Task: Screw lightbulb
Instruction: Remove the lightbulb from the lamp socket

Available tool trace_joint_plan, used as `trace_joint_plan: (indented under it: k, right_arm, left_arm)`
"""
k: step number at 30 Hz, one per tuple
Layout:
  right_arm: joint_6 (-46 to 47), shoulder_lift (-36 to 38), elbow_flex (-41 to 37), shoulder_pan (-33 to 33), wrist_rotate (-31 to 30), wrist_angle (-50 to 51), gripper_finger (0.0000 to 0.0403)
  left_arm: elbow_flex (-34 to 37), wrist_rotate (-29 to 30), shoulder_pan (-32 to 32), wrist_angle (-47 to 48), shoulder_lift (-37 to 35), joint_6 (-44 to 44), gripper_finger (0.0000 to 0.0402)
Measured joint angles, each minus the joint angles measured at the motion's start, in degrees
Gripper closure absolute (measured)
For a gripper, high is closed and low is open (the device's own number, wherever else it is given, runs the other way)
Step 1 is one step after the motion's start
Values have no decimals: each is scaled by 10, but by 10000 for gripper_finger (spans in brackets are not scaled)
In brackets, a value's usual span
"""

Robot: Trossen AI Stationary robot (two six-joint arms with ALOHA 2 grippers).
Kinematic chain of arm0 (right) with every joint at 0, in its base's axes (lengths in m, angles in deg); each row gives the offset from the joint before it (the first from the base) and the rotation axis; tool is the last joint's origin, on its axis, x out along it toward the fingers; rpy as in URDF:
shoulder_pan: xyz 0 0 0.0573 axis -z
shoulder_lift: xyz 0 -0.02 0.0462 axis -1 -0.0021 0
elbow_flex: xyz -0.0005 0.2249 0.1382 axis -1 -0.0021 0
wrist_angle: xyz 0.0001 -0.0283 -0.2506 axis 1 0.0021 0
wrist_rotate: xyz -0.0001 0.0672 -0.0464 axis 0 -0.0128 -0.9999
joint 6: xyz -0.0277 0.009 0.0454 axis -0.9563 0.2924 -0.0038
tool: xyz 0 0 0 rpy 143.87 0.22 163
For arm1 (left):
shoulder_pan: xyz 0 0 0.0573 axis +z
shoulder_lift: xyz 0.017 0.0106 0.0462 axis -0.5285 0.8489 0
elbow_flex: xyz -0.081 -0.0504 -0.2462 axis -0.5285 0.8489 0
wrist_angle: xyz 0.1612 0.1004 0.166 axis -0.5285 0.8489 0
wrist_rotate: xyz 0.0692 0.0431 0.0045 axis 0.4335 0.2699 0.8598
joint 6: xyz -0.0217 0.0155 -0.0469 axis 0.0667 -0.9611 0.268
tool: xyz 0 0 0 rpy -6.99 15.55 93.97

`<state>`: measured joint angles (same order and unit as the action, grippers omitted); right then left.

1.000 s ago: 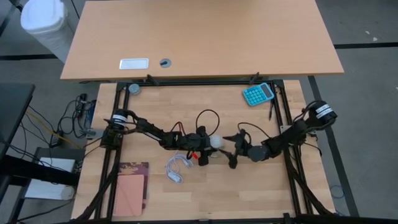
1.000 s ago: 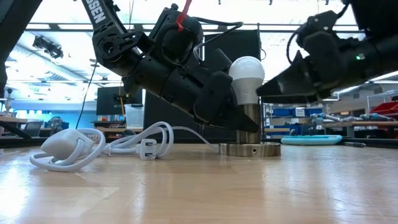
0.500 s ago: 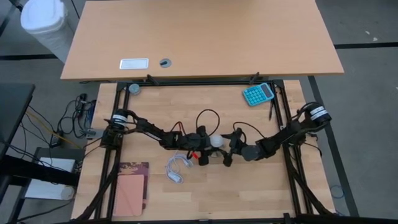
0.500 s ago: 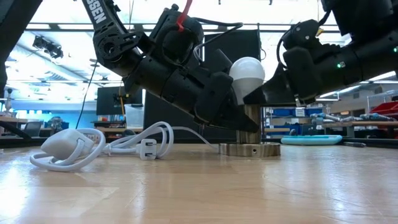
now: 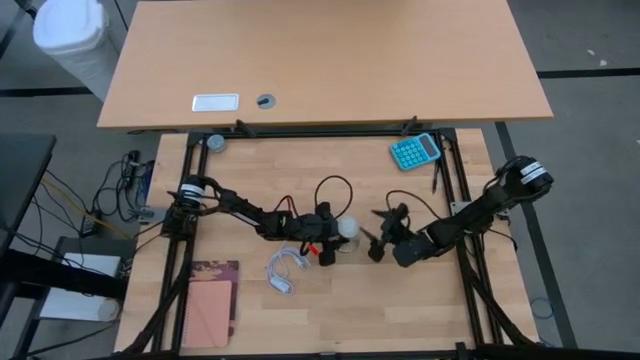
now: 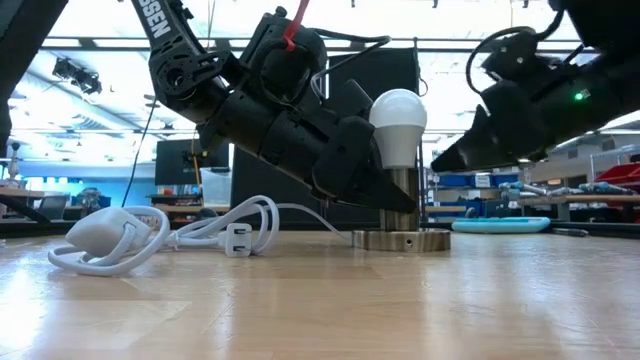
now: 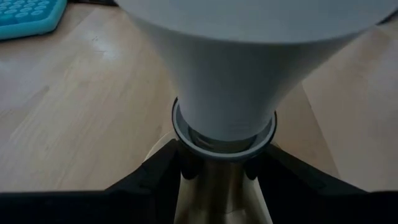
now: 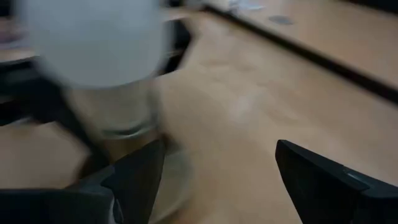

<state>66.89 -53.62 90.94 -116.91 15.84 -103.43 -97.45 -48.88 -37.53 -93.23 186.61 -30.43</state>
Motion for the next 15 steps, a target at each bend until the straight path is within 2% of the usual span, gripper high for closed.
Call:
trace_joint_plan:
  k: [3, 6, 15]
  right_arm:
    - [-49, -26, 0, 3, 65, -91, 94]
    - [-77, -60, 0, 13, 100, -161, 94]
    - [-142, -103, 1, 34, 109, -292, 94]
  left_arm:
    - [0, 0, 0, -1, 0, 0, 213]
    - [0, 0, 0, -2, 0, -1, 213]
    - [0, 0, 0, -2, 0, -1, 213]
